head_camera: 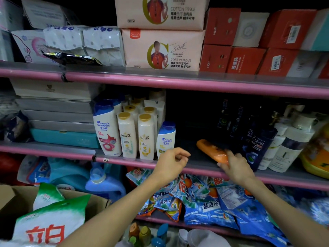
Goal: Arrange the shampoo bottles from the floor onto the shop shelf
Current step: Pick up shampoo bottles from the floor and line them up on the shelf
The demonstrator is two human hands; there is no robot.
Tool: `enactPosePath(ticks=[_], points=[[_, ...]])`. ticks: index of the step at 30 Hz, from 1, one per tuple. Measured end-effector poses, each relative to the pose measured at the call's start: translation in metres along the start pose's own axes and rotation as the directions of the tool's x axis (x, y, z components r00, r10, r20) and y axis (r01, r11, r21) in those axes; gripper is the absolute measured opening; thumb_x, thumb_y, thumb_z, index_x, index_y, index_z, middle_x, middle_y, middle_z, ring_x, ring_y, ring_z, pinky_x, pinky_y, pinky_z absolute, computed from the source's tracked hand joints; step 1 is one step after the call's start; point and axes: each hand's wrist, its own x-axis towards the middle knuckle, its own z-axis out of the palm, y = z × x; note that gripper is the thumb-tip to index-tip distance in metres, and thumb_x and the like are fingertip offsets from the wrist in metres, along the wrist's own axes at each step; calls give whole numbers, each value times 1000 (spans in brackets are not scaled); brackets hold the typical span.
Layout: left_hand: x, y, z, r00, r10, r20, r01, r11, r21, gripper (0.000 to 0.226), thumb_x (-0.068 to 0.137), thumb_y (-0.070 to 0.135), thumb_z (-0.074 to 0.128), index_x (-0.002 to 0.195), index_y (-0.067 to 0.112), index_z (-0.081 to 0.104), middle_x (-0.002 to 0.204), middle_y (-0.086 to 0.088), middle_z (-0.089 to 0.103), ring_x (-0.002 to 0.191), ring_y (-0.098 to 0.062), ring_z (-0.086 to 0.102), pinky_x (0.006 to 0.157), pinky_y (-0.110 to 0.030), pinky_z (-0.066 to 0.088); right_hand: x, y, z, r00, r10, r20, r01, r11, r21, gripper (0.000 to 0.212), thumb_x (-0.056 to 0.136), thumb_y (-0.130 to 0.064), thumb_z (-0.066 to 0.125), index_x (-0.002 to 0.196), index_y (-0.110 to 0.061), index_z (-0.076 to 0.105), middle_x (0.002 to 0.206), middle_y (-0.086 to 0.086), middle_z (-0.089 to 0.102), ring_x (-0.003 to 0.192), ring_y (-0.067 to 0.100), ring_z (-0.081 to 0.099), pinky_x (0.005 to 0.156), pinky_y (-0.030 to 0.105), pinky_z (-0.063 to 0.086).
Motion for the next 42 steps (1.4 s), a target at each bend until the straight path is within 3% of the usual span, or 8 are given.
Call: enactPosePath(ticks=[4,8,14,19,24,28,33,42], points=[[-13,-7,7,999,-23,28,21,998,62,27,92,18,57,119,21,60,93,13,61,80,3,56,67,-2,43,-18,-4,-6,992,-100,-77,99,995,-18,66,95,-35,53,149,-9,24,127,18,42,121,34,41,99,37,39],[-25,-4,13,997,71,6,-70,975,210,51,91,22,59,139,24,42,129,5,50,110,-5,51,92,-20,44,-45,-12,-32,960,-265,-89,267,963,12,69,95,-34,54,152,-15,19,128,8,37,124,23,38,101,31,37],[-31,6,14,931,350,100,-352,796,493,83,84,30,67,150,28,16,152,7,22,138,-13,25,115,-37,25,-100,-25,-85,876,-480,-41,480,877,-18,70,89,-44,60,148,-35,25,117,-15,35,100,5,44,76,19,34],[-41,8,16,939,252,236,-340,786,515,73,77,41,71,136,26,31,126,1,49,112,-19,52,90,-40,47,-127,-44,-102,861,-508,10,504,856,112,66,81,-41,71,139,-41,40,112,-14,46,100,6,50,82,20,39],[-61,0,20,980,167,106,-197,875,442,56,71,37,72,112,23,36,106,2,47,92,-17,53,70,-37,52,-128,-52,-100,921,-388,-16,353,819,452,52,81,-26,74,125,-33,49,107,1,58,93,16,62,80,32,55],[-70,-5,15,987,158,18,-152,907,392,52,70,36,72,100,26,31,98,5,44,83,-15,51,62,-28,44,-124,-52,-93,962,-256,98,16,408,913,33,89,-31,63,115,-12,61,107,14,69,94,22,71,79,32,59],[-77,-6,8,987,159,-4,-144,905,401,52,71,36,72,106,25,35,102,5,46,87,-14,52,69,-32,50,-116,-53,-82,947,-194,258,-232,149,961,35,79,-33,68,107,-10,70,105,10,73,99,20,70,78,31,59],[-66,10,4,989,124,-83,-80,910,406,55,69,35,74,105,23,34,102,3,45,87,-19,52,64,-32,46,-112,-62,-72,947,-126,295,-290,56,955,50,79,-50,60,112,-12,60,97,13,74,94,28,71,75,31,60]])
